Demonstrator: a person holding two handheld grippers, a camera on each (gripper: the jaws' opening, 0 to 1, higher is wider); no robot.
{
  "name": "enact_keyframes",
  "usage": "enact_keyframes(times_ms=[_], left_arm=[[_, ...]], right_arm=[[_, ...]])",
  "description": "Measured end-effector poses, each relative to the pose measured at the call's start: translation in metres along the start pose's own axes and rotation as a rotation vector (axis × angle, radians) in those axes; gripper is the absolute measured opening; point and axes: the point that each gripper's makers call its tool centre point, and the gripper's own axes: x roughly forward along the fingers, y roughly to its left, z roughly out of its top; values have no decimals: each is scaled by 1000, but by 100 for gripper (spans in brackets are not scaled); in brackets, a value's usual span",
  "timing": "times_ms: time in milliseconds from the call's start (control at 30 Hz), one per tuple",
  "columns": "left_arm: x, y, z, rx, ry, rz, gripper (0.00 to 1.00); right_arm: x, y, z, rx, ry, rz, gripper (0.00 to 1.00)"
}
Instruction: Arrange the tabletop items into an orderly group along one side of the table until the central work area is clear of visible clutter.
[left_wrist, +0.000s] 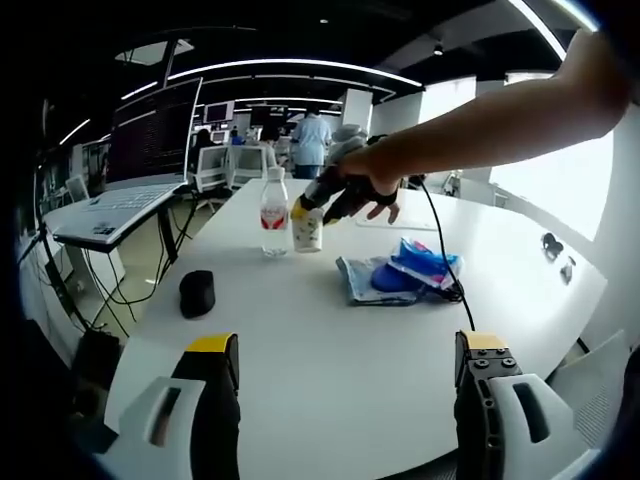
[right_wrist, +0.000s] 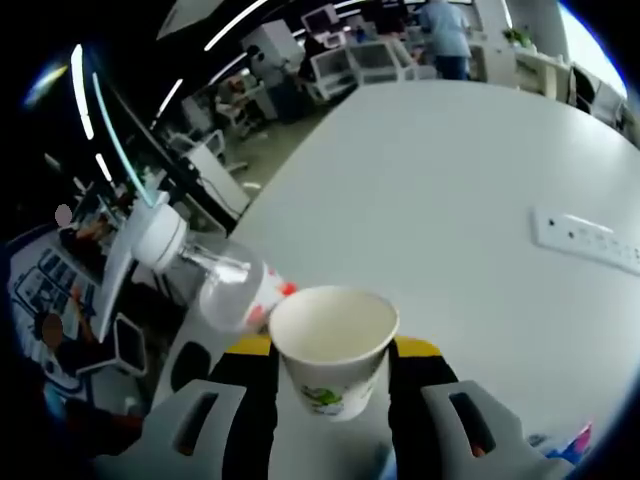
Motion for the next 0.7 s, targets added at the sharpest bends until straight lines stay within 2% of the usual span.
enact_keyframes(times_ms=[700], left_arm=[[1,4,-1,-10,5,11,87]], right_arm=[[13,-9,11,-9,-26,-36,40]])
